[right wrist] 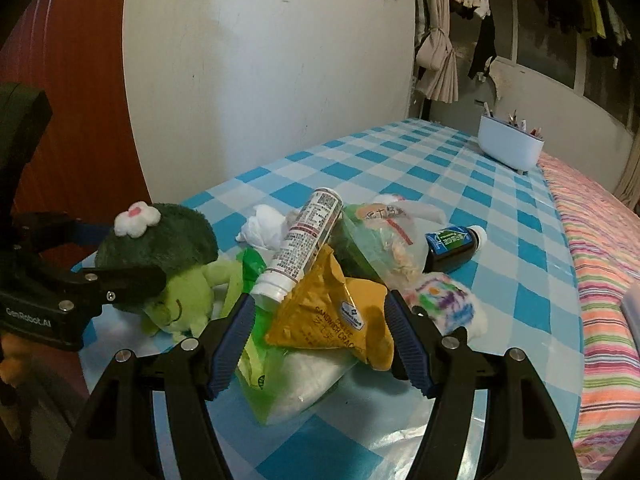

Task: Collect trash
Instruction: 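Grasp the green plush toy with the left tool while the right tool grasps the yellow wrapper, then carry the yellow wrapper with the right tool over the bin and release it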

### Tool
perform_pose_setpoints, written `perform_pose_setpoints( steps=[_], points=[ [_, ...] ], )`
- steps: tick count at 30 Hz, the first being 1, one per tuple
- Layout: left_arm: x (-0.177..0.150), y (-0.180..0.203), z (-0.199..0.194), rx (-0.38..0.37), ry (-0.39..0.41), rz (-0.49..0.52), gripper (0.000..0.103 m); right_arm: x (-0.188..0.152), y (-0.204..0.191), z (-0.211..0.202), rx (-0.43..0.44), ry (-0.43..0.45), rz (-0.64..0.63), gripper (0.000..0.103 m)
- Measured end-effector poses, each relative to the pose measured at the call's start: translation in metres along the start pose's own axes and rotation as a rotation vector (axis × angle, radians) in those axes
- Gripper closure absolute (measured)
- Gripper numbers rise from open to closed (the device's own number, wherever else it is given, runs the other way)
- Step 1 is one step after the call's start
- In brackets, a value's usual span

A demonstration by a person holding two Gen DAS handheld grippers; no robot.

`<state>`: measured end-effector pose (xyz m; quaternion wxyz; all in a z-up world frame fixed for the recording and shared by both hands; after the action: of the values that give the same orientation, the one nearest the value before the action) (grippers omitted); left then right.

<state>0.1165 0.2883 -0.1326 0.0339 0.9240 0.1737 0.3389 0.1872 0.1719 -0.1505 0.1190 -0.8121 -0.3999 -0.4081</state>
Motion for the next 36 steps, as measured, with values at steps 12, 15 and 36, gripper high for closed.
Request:
perform_pose_setpoints(
  steps=[12, 15, 36],
  points=[
    [0.006, -0.007, 0.008, 0.065, 0.066, 0.026, 0.028, -0.007, 0.0, 0.016, 0.057, -0.049, 0.004, 0.067],
    [0.008, -0.007, 0.005, 0.053, 0.083, 0.007, 0.032, -0.005, 0.001, 0.011, 0.066, -0.022, 0.019, 0.071],
    [0.018, 0.022, -0.015, 0.02, 0.156, 0.014, 0.033, 0.004, 0.028, -0.035, 0.042, 0.115, 0.123, 0.073]
  ],
)
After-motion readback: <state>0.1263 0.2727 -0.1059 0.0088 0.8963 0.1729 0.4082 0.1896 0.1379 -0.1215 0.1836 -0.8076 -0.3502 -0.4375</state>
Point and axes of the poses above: each gripper's, at about its wrist camera, not at the fingertips, and z roughly the way its jaws point, y to its right, x to its top, the point moved 9 cm from there along z, roughly the way its jaws point, and after that the axes turned 9 degrees about -z, right-handed, at the moved point
